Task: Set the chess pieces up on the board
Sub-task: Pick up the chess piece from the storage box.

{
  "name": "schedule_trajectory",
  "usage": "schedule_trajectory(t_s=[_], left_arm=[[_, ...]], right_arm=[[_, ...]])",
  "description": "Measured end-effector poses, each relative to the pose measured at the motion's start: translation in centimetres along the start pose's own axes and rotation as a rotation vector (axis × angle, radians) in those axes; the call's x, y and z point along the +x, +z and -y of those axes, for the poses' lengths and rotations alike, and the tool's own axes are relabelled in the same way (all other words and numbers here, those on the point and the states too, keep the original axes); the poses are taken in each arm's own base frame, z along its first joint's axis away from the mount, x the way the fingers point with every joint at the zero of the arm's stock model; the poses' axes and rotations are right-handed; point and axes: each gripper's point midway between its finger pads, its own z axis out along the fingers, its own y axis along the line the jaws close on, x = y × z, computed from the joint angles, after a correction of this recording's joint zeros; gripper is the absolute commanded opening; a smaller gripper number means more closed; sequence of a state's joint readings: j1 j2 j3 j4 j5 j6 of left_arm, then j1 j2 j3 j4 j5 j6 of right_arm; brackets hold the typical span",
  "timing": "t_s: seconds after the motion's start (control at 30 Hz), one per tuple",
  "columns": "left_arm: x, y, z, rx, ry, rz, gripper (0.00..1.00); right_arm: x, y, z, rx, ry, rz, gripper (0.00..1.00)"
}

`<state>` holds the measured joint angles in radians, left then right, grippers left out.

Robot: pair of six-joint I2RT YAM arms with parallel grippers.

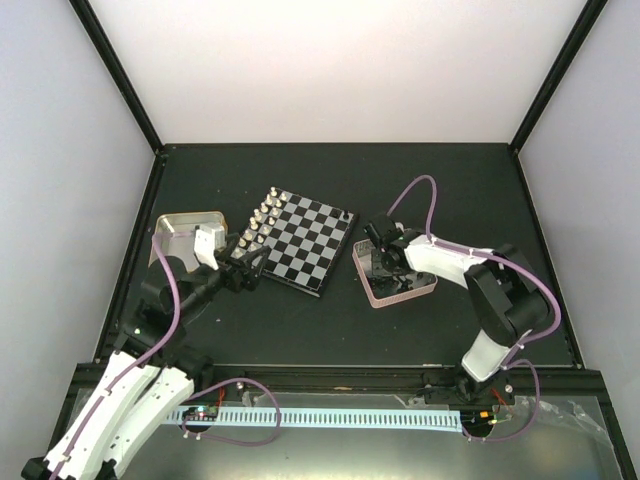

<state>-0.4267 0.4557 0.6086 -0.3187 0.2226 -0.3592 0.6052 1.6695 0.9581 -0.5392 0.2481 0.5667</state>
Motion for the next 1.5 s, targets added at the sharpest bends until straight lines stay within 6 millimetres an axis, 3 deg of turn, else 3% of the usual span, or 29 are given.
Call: schedule_trajectory(t_s=[0.13, 0.27, 0.4, 0.57, 0.8, 1.13, 1.3, 1.5], left_arm=[[-1.2, 0.2, 0.0, -0.005, -0.003, 0.050, 0.99], [-2.1, 0.2, -0.1, -0.015, 0.003, 0.093, 0.99], [-2.5, 0.2, -0.5, -0.034, 0.006, 0.117, 0.99], [-3.2, 0.2, -0.8, -0.058, 0.020, 0.146, 0.99], [-3.3, 0.9, -1.4, -0.087, 0.037, 0.146, 0.99], [-3.2, 1.2, -2.0, -0.118, 0.052, 0.141, 0.99], [-3.2, 1.2, -2.5, -0.143, 0.050, 0.144, 0.99], [-3.2, 1.2, -2.8, -0.158, 0.050, 0.145, 0.99]], right_arm=[[0.1, 0.7, -0.1, 0.004, -0.002, -0.004, 0.07], [0.0, 0.8, 0.0, 0.011, -0.002, 0.005, 0.04], [-0.1, 0.8, 0.0, 0.014, -0.003, 0.011, 0.04], [-0.2, 0.8, 0.2, 0.023, -0.008, 0.013, 0.13], [-0.8, 0.8, 0.1, 0.035, -0.013, 0.017, 0.01], [-2.5, -0.5, -0.4, 0.023, -0.011, 0.049, 0.01], [-5.8, -3.7, -2.3, -0.065, -0.003, 0.119, 0.01], [-12.6, -6.4, -7.3, -0.192, -0.051, 0.223, 0.01]])
